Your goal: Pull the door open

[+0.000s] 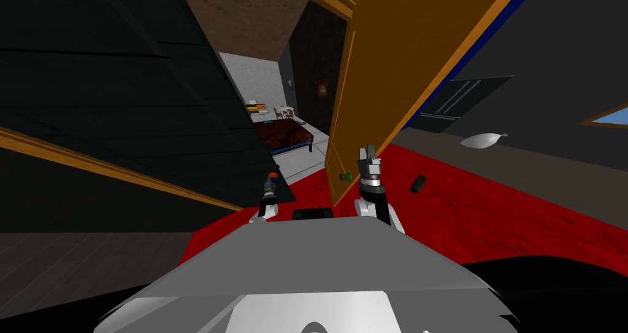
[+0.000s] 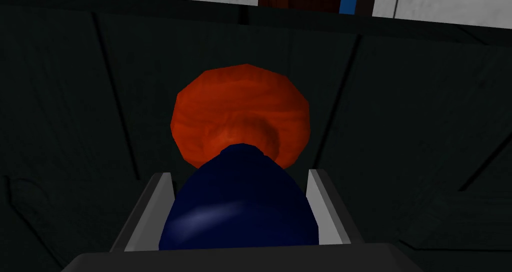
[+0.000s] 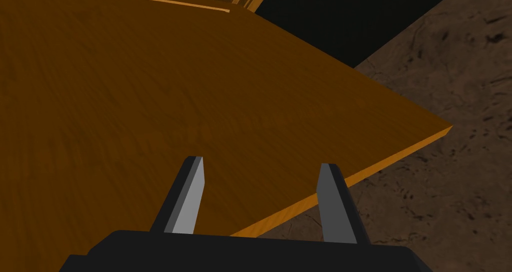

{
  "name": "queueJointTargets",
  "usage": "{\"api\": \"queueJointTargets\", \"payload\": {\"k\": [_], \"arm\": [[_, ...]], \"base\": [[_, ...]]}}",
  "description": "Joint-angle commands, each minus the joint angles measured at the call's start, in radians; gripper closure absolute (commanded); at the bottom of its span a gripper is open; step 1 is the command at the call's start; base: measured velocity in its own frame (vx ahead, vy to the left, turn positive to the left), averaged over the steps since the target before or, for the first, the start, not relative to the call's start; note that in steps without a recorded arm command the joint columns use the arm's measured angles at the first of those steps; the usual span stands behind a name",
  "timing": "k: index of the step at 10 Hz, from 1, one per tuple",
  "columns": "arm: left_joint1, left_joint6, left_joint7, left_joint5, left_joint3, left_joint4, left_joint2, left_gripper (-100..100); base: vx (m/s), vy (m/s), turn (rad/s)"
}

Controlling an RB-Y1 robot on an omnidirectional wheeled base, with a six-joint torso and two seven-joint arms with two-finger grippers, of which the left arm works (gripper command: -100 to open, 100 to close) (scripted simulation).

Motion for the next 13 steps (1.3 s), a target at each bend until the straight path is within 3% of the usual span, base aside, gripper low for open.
{"api": "queueJointTargets", "payload": {"k": [1,13], "arm": [[0.000,-0.002,0.050,0.005,0.000,0.006,0.002,100],[0.003,-0.010,0.345,0.037,0.003,0.018,0.029,100]], "base": [[-0.008,-0.001,-0.043],[-0.004,-0.002,-0.043]]}}
